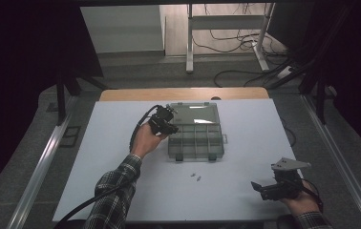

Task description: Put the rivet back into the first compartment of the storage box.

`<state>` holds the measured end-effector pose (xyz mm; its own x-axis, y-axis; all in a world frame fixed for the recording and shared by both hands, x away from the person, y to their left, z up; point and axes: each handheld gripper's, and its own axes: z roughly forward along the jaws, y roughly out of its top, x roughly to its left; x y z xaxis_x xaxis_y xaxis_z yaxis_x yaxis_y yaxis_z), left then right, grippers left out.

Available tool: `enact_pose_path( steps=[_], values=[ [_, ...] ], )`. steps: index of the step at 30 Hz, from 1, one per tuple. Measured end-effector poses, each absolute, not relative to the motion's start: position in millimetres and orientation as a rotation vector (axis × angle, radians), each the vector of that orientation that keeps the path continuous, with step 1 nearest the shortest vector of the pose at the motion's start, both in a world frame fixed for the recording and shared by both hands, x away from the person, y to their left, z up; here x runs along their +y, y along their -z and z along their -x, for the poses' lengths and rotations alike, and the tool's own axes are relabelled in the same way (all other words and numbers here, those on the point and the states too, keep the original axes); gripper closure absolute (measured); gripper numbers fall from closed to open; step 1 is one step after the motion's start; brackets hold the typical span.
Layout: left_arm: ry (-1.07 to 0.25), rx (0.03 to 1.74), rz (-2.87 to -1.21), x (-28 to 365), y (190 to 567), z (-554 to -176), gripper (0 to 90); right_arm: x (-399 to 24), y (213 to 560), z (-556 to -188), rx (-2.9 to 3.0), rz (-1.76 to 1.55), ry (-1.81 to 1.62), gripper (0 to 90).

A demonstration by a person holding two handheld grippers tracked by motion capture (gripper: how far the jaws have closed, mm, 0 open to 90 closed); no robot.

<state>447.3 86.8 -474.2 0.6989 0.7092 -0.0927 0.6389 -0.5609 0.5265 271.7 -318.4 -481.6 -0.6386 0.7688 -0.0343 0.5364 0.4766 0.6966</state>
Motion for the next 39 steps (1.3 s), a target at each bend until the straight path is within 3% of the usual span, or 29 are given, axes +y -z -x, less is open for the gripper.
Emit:
enact_pose_path(
  steps=[10, 23, 31, 39],
  values=[
    [-0.162, 1.018, -2.349, 88.5, 469.8, -445.9, 69.5, -318.0, 481.7, -271.3, 2.392, -1.097, -0.938, 0.0],
    [-0.131, 0.974, -2.316, 97.2, 464.7, -436.9, 41.8, -318.1, 481.5, -271.2, 2.388, -1.098, -0.939, 0.0],
    [-0.114, 0.969, -2.302, 104.0, 456.9, -427.7, 18.4, -318.6, 481.5, -270.9, 2.386, -1.097, -0.938, 0.0],
    [-0.101, 0.957, -2.276, 115.5, 451.6, -411.0, 6.5, -318.8, 481.5, -270.8, 2.384, -1.1, -0.936, 0.0]
  ],
)
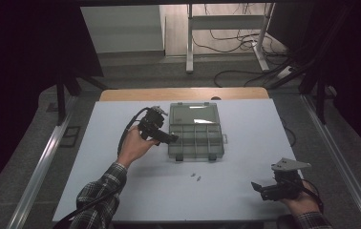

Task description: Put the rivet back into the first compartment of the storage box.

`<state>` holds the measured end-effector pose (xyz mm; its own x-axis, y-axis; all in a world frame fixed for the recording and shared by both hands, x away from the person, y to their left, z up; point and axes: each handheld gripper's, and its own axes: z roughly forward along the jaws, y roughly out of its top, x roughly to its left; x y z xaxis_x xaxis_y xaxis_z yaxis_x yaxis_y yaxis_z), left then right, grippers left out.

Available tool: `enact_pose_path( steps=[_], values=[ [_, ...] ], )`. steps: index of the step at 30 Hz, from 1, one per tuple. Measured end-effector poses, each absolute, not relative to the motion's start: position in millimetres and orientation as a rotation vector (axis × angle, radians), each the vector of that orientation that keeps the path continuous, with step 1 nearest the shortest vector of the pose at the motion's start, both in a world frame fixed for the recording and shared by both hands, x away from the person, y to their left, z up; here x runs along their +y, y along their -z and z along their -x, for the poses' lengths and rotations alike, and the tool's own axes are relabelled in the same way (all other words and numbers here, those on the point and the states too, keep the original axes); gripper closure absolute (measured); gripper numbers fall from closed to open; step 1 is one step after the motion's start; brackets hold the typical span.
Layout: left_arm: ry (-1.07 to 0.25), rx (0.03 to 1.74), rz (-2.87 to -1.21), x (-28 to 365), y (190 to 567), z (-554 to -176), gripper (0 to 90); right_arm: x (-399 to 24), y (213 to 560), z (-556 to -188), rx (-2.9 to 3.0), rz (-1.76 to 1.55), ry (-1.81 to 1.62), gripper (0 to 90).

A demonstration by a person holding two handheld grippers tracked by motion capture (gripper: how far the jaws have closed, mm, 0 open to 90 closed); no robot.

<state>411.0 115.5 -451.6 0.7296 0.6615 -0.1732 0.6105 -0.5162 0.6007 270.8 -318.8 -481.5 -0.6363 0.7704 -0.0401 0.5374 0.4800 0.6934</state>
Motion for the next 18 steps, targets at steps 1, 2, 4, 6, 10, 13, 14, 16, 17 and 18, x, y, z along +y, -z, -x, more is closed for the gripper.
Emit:
enact_pose_path(
  steps=[1, 2, 4, 6, 10, 13, 14, 16, 17, 18],
  values=[
    [-0.102, 0.957, -2.273, 116.9, 450.6, -408.8, 5.5, -318.9, 481.5, -270.8, 2.384, -1.1, -0.936, 0.0],
    [-0.104, 0.955, -2.273, 118.1, 449.6, -406.4, 5.5, -318.9, 481.5, -270.8, 2.384, -1.1, -0.936, 0.0],
    [-0.117, 0.948, -2.28, 119.7, 447.6, -401.3, 3.9, -318.9, 481.5, -270.8, 2.382, -1.102, -0.937, 0.0],
    [-0.129, 0.94, -2.285, 120.6, 445.7, -396.1, 2.5, -318.9, 481.5, -270.8, 2.384, -1.101, -0.935, 0.0],
    [-0.141, 0.915, -2.285, 122.2, 443.0, -385.5, 1.2, -318.9, 481.6, -270.7, 2.383, -1.103, -0.934, 0.0],
    [-0.158, 0.894, -2.292, 121.9, 442.6, -377.8, 0.5, -318.8, 481.6, -270.7, 2.383, -1.103, -0.934, 0.0],
    [-0.163, 0.886, -2.3, 121.8, 442.7, -375.5, 0.2, -318.9, 481.6, -270.7, 2.383, -1.102, -0.933, 0.0],
    [-0.171, 0.876, -2.307, 121.3, 443.6, -370.8, 0.0, -318.8, 481.7, -270.6, 2.384, -1.103, -0.932, 0.0],
    [-0.175, 0.872, -2.311, 121.3, 444.2, -368.6, 0.0, -318.8, 481.7, -270.6, 2.384, -1.103, -0.931, 0.0],
    [-0.176, 0.865, -2.316, 121.3, 444.6, -366.4, 0.0, -318.8, 481.7, -270.6, 2.384, -1.103, -0.931, 0.0]
  ],
)
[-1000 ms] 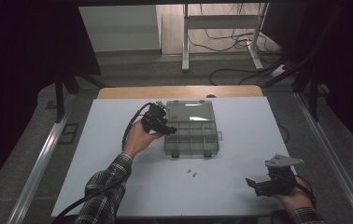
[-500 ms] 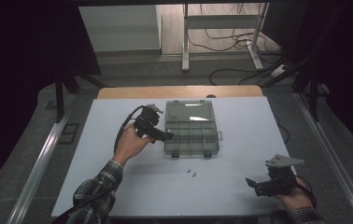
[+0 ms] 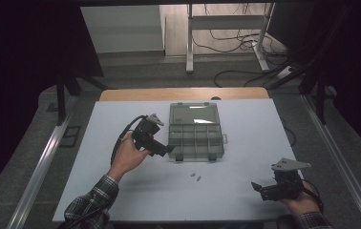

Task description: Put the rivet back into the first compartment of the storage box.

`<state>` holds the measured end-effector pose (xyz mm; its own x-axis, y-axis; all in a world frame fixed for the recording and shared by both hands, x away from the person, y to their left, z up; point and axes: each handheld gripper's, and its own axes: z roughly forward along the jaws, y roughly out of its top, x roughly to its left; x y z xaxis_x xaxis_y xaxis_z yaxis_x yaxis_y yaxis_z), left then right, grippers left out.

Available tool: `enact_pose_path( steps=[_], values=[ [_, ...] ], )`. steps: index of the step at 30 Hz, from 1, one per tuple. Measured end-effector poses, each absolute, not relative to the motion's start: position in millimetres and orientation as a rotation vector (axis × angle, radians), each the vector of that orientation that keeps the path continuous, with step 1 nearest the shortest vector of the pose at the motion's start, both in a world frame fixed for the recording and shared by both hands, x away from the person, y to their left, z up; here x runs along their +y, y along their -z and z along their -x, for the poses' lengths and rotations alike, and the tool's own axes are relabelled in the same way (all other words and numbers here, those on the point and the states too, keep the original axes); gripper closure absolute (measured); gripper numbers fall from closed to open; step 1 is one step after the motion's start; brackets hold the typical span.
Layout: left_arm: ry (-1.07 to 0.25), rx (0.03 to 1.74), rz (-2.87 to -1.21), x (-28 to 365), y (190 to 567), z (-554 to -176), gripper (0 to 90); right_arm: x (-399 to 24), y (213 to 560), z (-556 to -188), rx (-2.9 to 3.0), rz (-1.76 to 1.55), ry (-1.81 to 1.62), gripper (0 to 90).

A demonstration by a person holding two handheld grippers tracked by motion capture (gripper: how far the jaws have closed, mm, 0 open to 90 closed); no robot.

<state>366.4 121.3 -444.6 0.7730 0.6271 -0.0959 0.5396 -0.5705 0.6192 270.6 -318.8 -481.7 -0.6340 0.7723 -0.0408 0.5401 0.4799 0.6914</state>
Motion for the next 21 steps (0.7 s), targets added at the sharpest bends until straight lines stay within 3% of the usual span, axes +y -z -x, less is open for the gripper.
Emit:
enact_pose_path(
  steps=[21],
  values=[
    [-0.152, 0.806, -2.36, 110.2, 458.7, -328.9, 0.0, -318.2, 481.9, -270.0, 2.388, -1.098, -0.923, 0.0]
  ],
)
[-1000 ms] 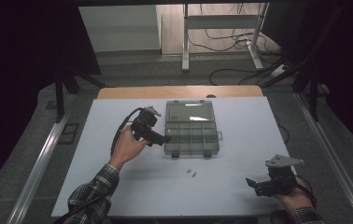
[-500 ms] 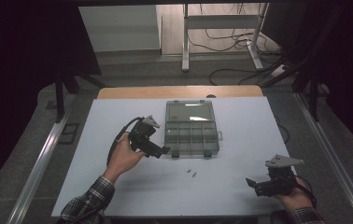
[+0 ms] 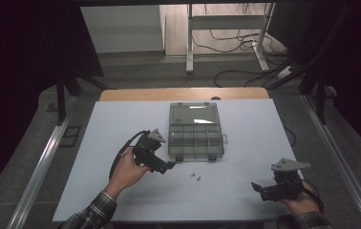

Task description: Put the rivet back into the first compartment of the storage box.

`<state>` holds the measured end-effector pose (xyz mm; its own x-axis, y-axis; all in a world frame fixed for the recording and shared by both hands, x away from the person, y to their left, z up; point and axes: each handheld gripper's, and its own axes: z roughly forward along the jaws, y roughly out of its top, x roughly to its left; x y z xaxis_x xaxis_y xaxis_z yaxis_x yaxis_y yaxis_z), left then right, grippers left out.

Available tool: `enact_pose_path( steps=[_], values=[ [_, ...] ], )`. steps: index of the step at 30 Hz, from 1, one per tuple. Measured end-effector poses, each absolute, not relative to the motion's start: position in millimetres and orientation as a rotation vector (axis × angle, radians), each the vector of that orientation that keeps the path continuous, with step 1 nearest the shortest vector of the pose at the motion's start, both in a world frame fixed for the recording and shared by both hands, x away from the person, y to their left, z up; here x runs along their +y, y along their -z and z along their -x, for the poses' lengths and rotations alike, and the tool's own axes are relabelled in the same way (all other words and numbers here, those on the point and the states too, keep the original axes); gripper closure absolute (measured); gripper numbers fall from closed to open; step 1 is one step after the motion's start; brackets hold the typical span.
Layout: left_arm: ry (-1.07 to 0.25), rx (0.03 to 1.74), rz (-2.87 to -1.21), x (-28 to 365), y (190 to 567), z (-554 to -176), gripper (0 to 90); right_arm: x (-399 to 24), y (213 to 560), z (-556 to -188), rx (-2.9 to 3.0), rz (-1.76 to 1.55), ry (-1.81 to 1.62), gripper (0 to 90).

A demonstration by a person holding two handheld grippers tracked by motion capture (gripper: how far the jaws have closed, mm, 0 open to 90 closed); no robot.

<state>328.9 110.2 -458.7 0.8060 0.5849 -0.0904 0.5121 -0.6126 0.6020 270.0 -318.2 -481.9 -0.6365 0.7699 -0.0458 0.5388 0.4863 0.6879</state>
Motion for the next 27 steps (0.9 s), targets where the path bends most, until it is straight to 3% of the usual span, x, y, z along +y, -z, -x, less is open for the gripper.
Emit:
enact_pose_path(
  steps=[20, 24, 27],
  values=[
    [-0.064, 0.667, -2.517, 64.7, 476.3, -322.5, 3.2, -317.7, 482.2, -270.0, 2.393, -1.089, -0.916, 0.0],
    [-0.058, 0.654, -2.535, 57.7, 480.1, -324.2, 5.9, -317.6, 482.3, -270.1, 2.394, -1.089, -0.915, 0.0],
    [-0.053, 0.633, -2.546, 52.6, 481.9, -325.4, 12.8, -317.4, 482.5, -270.2, 2.396, -1.086, -0.911, 0.0]
  ],
)
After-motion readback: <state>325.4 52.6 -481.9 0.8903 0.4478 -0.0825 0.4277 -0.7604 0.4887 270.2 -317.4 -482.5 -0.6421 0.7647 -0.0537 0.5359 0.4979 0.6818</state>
